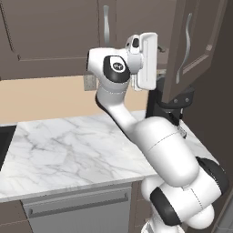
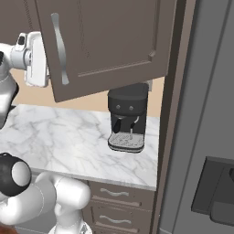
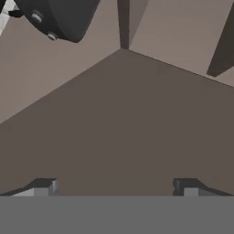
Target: Open the cabinet, pick the kettle from the cabinet, and place it in the sink.
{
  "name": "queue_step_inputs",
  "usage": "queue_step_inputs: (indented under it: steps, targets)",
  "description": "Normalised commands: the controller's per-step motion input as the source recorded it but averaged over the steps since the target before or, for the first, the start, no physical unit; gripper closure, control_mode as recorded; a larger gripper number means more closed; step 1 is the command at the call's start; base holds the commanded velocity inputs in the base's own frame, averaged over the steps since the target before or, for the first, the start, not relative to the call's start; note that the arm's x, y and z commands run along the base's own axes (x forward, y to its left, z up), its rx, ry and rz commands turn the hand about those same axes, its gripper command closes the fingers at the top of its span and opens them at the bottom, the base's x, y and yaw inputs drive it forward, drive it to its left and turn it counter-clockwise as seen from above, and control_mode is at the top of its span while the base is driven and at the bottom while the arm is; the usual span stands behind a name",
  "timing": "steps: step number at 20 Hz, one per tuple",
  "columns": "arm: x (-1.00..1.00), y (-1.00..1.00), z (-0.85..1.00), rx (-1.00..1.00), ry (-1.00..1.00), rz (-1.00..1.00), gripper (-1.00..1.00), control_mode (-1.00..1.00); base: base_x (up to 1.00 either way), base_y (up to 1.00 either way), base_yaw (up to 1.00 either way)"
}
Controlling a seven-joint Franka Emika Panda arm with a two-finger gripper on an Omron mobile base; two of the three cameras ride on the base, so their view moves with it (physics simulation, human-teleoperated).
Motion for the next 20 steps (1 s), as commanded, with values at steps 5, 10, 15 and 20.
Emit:
queue_step_inputs:
  steps: [5,10,15,20]
  targets:
    - [0.00,-0.27,0.00,0.00,0.00,-0.05,-1.00,-1.00,0.00,0.00,0.00]
    - [-0.14,-0.44,0.00,0.00,-0.04,-0.05,-1.00,-1.00,0.00,0.00,0.00]
    - [-0.43,-0.60,0.00,0.00,-0.07,-0.06,-1.00,-1.00,0.00,0.00,0.00]
    - [-0.51,-0.64,0.00,0.00,-0.07,-0.07,-1.00,-1.00,0.00,0.00,0.00]
